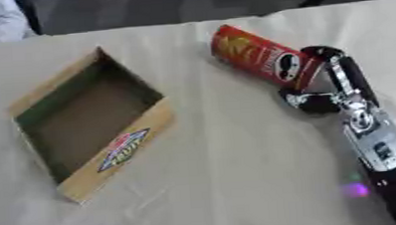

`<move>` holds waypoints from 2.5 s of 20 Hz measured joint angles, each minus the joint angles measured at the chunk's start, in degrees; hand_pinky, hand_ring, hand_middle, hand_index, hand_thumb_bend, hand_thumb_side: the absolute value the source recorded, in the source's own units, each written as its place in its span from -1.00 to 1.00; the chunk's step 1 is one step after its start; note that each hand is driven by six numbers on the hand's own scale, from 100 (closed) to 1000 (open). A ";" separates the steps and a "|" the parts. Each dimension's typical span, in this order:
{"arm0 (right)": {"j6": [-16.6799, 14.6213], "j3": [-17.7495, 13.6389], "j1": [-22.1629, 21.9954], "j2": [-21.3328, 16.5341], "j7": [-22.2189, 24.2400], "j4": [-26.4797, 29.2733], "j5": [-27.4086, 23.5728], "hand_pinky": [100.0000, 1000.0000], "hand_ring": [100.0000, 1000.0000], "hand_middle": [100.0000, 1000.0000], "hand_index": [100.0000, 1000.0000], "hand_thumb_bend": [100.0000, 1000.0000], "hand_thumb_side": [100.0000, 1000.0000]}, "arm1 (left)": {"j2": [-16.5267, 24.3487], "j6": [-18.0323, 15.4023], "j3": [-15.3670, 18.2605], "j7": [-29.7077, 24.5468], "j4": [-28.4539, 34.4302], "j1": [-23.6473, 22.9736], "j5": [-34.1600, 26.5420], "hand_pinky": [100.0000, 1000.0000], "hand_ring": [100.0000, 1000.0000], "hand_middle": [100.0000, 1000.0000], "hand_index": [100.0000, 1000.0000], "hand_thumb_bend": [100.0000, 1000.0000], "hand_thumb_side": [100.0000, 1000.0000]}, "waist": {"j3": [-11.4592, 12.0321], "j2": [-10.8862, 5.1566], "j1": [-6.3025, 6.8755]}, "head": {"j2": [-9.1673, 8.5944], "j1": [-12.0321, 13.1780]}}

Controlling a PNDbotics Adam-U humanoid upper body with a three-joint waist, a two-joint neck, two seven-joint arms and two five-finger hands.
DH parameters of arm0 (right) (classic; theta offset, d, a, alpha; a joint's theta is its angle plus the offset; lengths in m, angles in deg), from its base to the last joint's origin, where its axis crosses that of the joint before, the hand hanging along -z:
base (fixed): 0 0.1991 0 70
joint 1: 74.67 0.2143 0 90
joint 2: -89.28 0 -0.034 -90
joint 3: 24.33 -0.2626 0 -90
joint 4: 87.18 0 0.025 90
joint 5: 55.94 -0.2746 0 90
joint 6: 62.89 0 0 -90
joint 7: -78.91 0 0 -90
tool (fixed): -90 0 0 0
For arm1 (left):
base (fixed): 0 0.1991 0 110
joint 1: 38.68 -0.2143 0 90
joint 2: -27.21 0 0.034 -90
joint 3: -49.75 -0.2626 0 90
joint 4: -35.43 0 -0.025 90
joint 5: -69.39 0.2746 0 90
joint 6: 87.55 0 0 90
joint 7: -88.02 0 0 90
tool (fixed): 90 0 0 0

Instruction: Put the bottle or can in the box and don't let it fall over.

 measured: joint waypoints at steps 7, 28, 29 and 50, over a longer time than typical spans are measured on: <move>-2.82 0.33 -0.19 -0.08 -2.78 0.02 -0.26 0.04 0.33 0.12 0.34 -0.42 -1.00 | 0.00 -0.06 0.04 0.06 0.08 0.00 -0.01 0.01 0.73 0.18 0.20 -0.06 0.13 | 0.08 0.01 -0.15 | 0.00 0.15; 2.13 4.57 4.33 -0.06 -2.34 13.36 -6.15 0.01 0.30 0.10 0.28 -0.56 -1.00 | 0.00 -0.15 0.06 0.15 0.35 -0.02 0.29 0.02 0.72 0.18 0.20 -0.05 0.11 | 0.33 -0.71 -0.90 | 0.98 0.05; 2.77 5.13 5.21 -0.02 -1.45 14.12 -6.54 0.01 0.30 0.10 0.28 -0.57 -1.00 | 0.00 -0.17 0.06 0.21 0.43 -0.02 0.36 0.02 0.72 0.18 0.21 -0.04 0.10 | 0.39 -0.80 -0.95 | 1.11 -0.07; 1.03 12.83 11.66 9.88 8.88 6.37 3.47 0.02 0.30 0.11 0.27 -0.55 -1.00 | -0.50 -1.25 0.05 4.09 7.12 1.19 3.50 0.06 0.69 0.20 0.23 0.01 0.02 | 2.10 -1.98 -2.00 | 2.45 -2.30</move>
